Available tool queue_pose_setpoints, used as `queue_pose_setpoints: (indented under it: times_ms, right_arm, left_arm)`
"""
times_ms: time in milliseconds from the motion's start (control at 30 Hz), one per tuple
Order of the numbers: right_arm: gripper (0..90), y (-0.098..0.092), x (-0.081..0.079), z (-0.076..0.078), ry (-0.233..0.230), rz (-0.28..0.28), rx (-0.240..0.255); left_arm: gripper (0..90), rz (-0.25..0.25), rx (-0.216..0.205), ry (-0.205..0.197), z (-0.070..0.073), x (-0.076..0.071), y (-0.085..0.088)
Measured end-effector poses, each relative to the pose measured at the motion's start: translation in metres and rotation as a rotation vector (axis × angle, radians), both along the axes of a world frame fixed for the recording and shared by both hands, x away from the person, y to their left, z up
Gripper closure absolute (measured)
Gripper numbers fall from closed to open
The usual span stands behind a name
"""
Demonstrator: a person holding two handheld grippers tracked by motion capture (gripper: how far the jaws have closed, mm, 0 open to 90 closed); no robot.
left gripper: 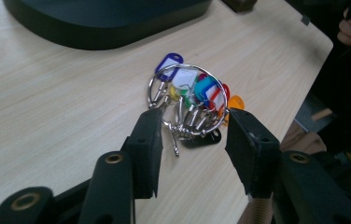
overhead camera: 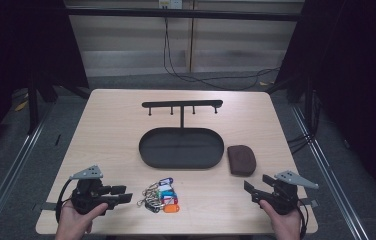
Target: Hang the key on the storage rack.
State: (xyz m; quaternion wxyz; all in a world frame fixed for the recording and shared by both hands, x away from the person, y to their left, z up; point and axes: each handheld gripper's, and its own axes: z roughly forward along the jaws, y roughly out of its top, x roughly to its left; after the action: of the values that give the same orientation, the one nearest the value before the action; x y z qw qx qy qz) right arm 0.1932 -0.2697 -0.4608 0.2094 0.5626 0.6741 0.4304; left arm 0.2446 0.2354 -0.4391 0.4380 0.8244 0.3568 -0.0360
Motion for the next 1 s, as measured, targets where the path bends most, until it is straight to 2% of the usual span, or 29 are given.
queue_pose_setpoints:
  times_ms: [67,100,133,300,400,467,567,600,767,867,1000]
  right_arm:
    - [23.5,0.0,0.001,0.0,0.001,0.002,0.002]
    - [23.5,0.0,0.001,0.0,0.003,0.002,0.001]
    - [23.7,0.0,0.001,-0.001,0.005,0.004,0.001]
    - [24.2,0.001,0.003,-0.002,0.015,0.007,-0.006]
    - [24.3,0.002,0.003,-0.002,0.016,0.007,-0.008]
    - [24.3,0.002,0.003,-0.002,0.016,0.008,-0.011]
    - [24.3,0.003,0.004,-0.002,0.021,0.01,-0.016]
    - [24.3,0.003,0.004,-0.002,0.021,0.011,-0.017]
    - [24.5,0.003,0.003,-0.002,0.021,0.01,-0.016]
    - [24.5,0.003,0.003,-0.002,0.022,0.011,-0.019]
    - [24.6,0.003,0.003,-0.002,0.024,0.012,-0.019]
  left_arm:
    - [57.8,-0.034,0.036,-0.005,0.003,0.0,-0.006]
    - [58.6,-0.034,0.036,-0.005,0.003,0.0,-0.006]
    - [58.7,-0.048,0.057,-0.001,0.006,-0.001,-0.013]
    - [57.8,-0.09,0.109,-0.003,0.014,0.002,-0.03]
    - [57.8,-0.103,0.107,0.014,0.016,0.005,-0.036]
    - [57.9,-0.112,0.133,-0.004,0.019,0.007,-0.044]
    - [60.7,-0.151,0.154,0.001,0.022,0.014,-0.061]
    - [61.5,-0.16,0.16,-0.008,0.023,0.015,-0.065]
    - [66.2,-0.195,0.162,0.015,0.026,0.018,-0.081]
    - [67.4,-0.236,0.199,0.033,0.024,0.021,-0.099]
    - [68.8,-0.252,0.265,0.063,0.019,0.026,-0.118]
